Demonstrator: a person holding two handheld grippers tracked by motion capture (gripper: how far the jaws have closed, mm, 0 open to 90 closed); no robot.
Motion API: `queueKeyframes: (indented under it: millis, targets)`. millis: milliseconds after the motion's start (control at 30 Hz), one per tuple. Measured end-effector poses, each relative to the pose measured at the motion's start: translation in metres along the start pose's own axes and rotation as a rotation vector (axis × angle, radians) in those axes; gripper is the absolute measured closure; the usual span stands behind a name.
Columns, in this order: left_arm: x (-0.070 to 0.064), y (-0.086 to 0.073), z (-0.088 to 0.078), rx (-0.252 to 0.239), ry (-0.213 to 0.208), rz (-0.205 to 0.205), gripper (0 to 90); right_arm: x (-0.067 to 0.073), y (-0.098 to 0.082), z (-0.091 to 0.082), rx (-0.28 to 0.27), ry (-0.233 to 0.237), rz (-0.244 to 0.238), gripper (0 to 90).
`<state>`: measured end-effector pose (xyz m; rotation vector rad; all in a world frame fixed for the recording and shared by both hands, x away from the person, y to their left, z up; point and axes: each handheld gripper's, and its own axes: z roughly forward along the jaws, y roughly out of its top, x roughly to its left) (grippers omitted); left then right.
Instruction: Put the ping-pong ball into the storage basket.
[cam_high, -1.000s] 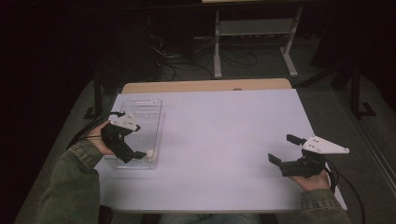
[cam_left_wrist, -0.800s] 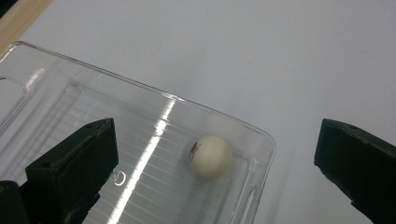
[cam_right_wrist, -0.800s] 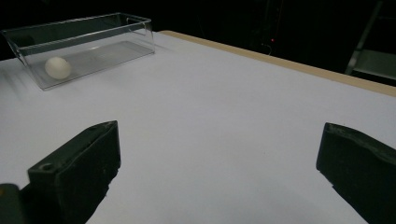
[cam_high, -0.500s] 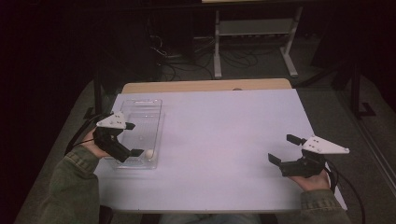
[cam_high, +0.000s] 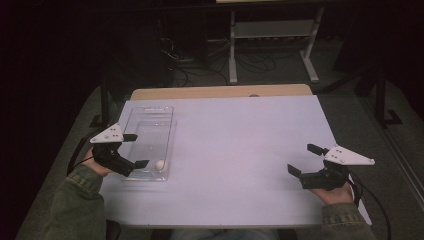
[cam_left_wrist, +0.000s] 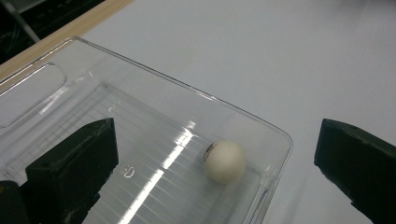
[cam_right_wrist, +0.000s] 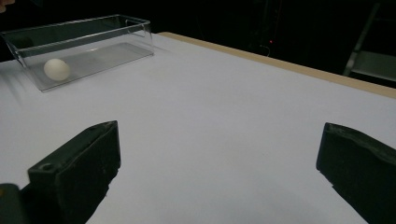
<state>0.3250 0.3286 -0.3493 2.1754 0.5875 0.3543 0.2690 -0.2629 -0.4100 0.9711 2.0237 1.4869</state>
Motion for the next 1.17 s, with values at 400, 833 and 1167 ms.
queueKeyframes:
  millis: [400,833,1167]
  targets:
    - [-0.002,-0.020,-0.005,-0.089,0.085,-0.064,0.0,0.000,0.000,0.000,0.001,0.001,-0.001,0.0]
    - [-0.006,-0.047,-0.013,-0.241,0.204,-0.163,0.0,0.000,0.000,0.000,0.000,0.001,-0.002,0.0]
    - [-0.006,-0.066,-0.016,-0.347,0.259,-0.235,0.0,-0.001,0.000,-0.002,-0.015,-0.002,0.015,0.0]
